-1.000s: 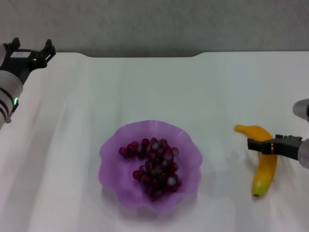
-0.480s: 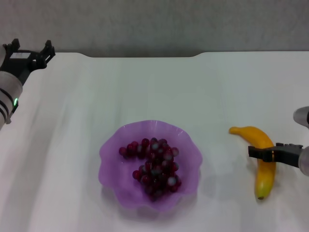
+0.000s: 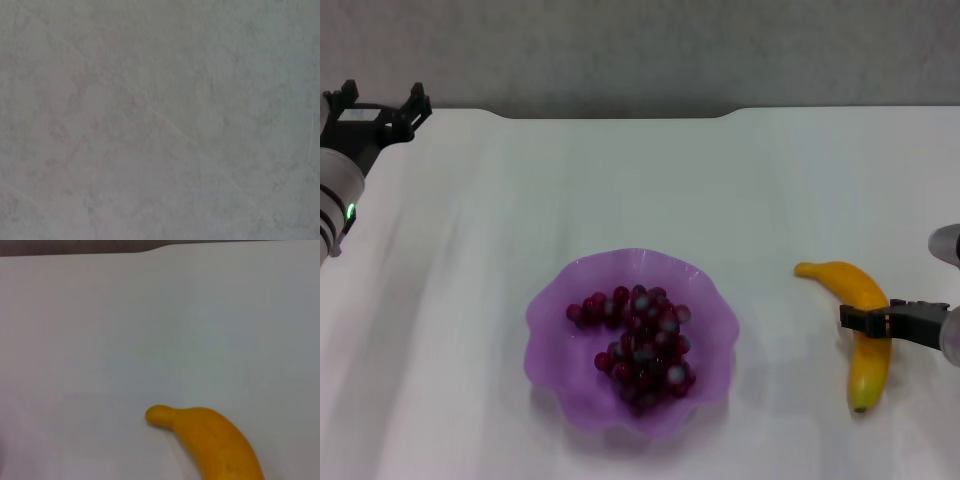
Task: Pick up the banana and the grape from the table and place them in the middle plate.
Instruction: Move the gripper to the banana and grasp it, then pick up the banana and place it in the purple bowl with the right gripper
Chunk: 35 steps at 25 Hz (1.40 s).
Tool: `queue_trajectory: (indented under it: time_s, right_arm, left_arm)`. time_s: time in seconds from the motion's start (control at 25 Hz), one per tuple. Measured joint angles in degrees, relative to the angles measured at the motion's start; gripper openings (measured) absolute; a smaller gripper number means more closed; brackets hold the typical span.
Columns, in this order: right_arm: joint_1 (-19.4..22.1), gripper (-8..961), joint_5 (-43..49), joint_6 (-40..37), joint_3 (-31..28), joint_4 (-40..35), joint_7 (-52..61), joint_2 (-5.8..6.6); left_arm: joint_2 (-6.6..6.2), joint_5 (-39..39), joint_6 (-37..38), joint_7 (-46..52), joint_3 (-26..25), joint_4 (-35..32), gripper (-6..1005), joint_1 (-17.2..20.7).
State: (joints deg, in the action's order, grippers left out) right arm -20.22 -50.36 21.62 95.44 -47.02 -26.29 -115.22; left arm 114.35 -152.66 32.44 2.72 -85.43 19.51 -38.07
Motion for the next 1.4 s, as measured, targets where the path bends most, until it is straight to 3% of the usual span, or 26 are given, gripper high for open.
queue_trajectory:
  time_s: [0.48, 0.6, 0.8, 0.92, 1.2, 1.4]
  right_arm:
    - [-0.34, 577, -0.07, -1.95, -0.29, 0.80, 0.10, 0.02]
    - [1.72, 518, -0.10, -1.65, 0.09, -5.27, 0.10, -0.05]
    - [5.45, 513, -0.10, -0.17, 0.52, -14.04, -0.13, 0.06]
    - [5.69, 517, -0.09, 2.03, 0.59, -18.13, -0.46, 0.08]
    - [3.12, 527, -0.09, 2.27, 5.48, -24.61, -1.31, 0.07]
    - [-1.00, 534, -0.09, -1.68, 11.64, -22.67, -1.11, -0.02]
  left_arm:
    - [0.07, 0.00, 0.27, -0.48, -0.08, 0.01, 889, 0.40]
    - [0.02, -0.01, 0.18, -0.52, -0.09, 0.01, 889, 0.75]
    - [-0.06, -0.01, 0.03, -0.52, -0.09, 0.01, 889, 0.86]
    - [-0.13, 0.00, -0.14, -0.52, -0.09, 0.00, 889, 1.03]
    - [-0.17, -0.01, -0.15, -0.53, -0.08, 0.29, 889, 0.67]
    - [-0.03, 0.00, -0.15, -0.53, -0.09, 0.29, 889, 0.24]
